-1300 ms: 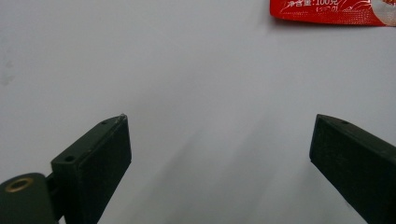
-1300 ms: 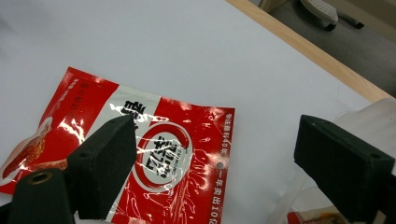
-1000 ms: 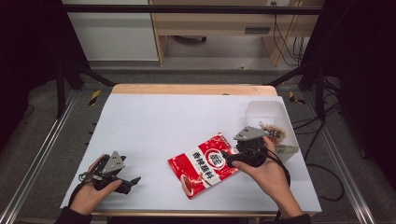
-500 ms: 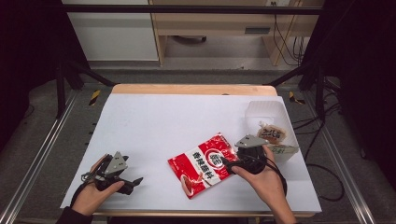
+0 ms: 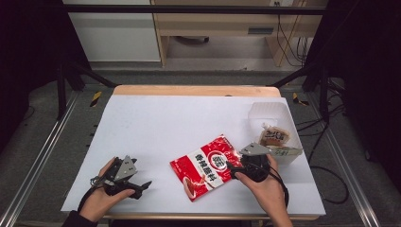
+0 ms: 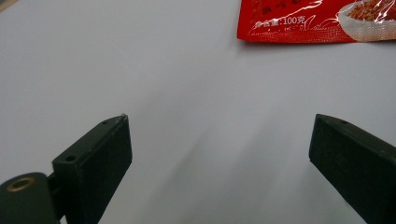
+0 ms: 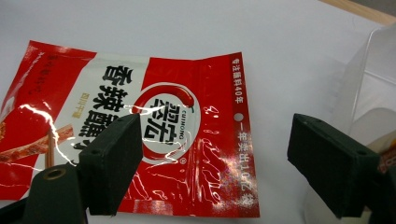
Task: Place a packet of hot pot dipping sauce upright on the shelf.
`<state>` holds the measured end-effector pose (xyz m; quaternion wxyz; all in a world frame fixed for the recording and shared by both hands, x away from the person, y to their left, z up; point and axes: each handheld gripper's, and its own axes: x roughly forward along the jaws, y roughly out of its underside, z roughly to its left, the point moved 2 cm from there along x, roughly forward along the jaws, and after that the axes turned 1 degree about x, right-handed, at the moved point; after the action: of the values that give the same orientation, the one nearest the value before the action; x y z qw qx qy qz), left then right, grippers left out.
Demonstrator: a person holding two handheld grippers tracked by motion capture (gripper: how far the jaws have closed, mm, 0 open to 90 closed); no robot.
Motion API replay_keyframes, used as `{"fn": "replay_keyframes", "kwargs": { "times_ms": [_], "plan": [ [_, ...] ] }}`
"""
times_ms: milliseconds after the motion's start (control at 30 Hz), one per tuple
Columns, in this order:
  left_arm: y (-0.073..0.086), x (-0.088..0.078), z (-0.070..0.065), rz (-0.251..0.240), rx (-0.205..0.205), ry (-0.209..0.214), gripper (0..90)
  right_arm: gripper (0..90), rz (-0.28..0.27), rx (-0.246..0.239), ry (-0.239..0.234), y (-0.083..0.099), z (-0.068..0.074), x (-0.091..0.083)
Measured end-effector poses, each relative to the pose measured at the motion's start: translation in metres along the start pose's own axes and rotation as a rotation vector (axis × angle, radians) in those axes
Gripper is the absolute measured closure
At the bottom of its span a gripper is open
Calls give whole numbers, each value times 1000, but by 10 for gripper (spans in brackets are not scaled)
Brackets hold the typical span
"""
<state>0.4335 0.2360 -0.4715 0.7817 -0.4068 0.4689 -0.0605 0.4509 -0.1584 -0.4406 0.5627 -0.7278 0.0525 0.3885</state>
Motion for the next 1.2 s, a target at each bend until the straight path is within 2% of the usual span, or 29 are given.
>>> {"fn": "replay_keyframes", "kwargs": {
  "times_ms": [133, 300, 767, 1200],
  "plan": [
    [-2, 2, -4, -8, 2, 4, 59, 197, 17, 25, 1, 6, -1, 5],
    [-1, 1, -2, -14, -9, 2, 59, 208, 29, 81, 2, 15, -2, 11],
    [-2, 1, -2, -13, -4, 9, 60, 196, 91, 96, 27, 31, -4, 19],
    [-2, 2, -2, -11, -6, 19, 61, 194, 120, 126, -2, 36, -5, 24]
  ]
}}
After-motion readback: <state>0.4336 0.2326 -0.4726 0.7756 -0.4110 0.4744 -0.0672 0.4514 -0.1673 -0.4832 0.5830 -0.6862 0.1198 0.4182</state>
